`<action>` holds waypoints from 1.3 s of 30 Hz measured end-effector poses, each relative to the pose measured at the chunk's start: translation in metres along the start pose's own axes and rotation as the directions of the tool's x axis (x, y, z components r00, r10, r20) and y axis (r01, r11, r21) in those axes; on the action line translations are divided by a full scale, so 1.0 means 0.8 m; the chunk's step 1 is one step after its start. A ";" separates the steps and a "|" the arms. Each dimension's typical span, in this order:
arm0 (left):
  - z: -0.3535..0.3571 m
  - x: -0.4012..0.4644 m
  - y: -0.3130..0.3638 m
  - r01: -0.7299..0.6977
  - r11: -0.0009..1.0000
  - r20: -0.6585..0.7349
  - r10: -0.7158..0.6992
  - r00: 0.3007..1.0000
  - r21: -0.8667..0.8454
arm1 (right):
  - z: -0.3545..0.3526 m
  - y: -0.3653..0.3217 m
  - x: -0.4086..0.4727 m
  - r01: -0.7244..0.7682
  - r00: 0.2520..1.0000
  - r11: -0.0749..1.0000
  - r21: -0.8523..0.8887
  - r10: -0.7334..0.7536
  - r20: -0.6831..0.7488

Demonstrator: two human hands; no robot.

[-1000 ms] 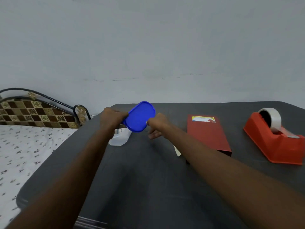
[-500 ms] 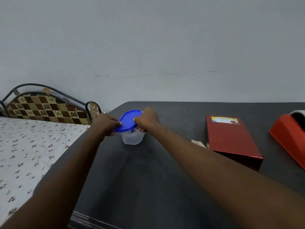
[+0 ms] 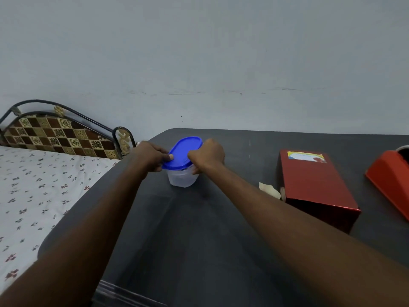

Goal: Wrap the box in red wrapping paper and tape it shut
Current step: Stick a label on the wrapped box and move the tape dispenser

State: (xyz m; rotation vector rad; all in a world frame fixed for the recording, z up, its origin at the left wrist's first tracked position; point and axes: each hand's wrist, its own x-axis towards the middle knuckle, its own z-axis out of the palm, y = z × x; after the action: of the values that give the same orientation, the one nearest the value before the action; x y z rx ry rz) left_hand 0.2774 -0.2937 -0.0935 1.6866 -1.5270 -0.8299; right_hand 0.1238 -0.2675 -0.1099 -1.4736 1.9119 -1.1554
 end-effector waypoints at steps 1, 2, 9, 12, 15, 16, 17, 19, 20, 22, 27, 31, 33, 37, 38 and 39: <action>0.000 0.000 0.003 0.007 1.000 0.010 -0.007 1.000 0.004 | -0.002 0.000 0.001 -0.016 1.000 1.000 0.011 0.016 0.002; 0.001 0.000 0.005 0.011 1.000 0.019 -0.011 1.000 0.012 | -0.003 0.002 0.001 -0.033 0.999 0.999 0.020 0.033 0.008; 0.005 0.006 0.009 0.004 0.999 0.012 -0.005 1.000 0.046 | -0.010 0.000 0.003 -0.206 0.978 0.961 0.183 0.195 0.073; 0.005 0.007 0.010 0.038 0.999 0.053 -0.038 0.998 0.016 | -0.009 0.000 0.002 -0.288 0.957 0.919 0.269 0.266 0.116; 0.005 0.011 0.009 0.059 0.998 0.075 -0.060 0.995 0.007 | -0.006 0.004 0.003 -0.378 0.925 0.841 0.388 0.320 0.208; 0.005 0.012 0.008 0.070 0.998 0.078 -0.070 0.995 0.005 | -0.006 0.005 0.004 -0.400 0.915 0.821 0.408 0.329 0.236; 0.005 0.013 0.008 0.089 0.996 0.084 -0.089 0.993 -0.004 | -0.007 0.006 0.006 -0.421 0.905 0.802 0.423 0.339 0.259; 0.006 0.012 0.008 0.145 0.989 0.118 -0.142 0.983 -0.025 | -0.009 0.009 0.008 -0.468 0.881 0.758 0.455 0.355 0.313; 0.006 0.012 0.009 0.178 0.984 0.142 -0.172 0.975 -0.032 | -0.010 0.011 0.009 -0.486 0.870 0.742 0.462 0.363 0.333; 0.006 0.011 0.010 0.239 0.970 0.179 -0.227 0.957 -0.044 | -0.011 0.015 0.012 -0.504 0.861 0.730 0.461 0.380 0.340; 0.008 0.015 0.009 0.292 0.955 0.205 -0.278 0.939 -0.045 | -0.009 0.020 0.017 -0.504 0.859 0.739 0.447 0.373 0.352; 0.006 0.016 0.014 0.303 0.953 0.219 -0.296 0.930 0.000 | -0.016 0.021 0.017 -0.504 0.845 0.759 0.412 0.336 0.416; 0.006 0.015 0.015 0.309 0.951 0.220 -0.305 0.927 0.017 | -0.016 0.021 0.019 -0.492 0.846 0.776 0.394 0.321 0.425; 0.009 0.014 0.011 0.306 0.952 0.187 -0.301 0.935 0.002 | -0.006 0.022 0.017 -0.454 0.877 0.780 0.431 0.304 0.372; 0.009 0.012 0.010 0.298 0.955 0.183 -0.292 0.939 -0.006 | -0.005 0.022 0.015 -0.448 0.882 0.779 0.440 0.305 0.358; 0.010 0.011 0.008 0.293 0.956 0.187 -0.286 0.940 -0.009 | -0.005 0.023 0.013 -0.447 0.884 0.775 0.447 0.306 0.353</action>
State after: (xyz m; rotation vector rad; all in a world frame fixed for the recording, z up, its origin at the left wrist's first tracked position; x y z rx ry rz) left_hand 0.2679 -0.3031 -0.0922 1.8785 -1.3885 -1.1896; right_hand 0.1071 -0.2744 -0.1218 -0.8403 1.4624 -1.0993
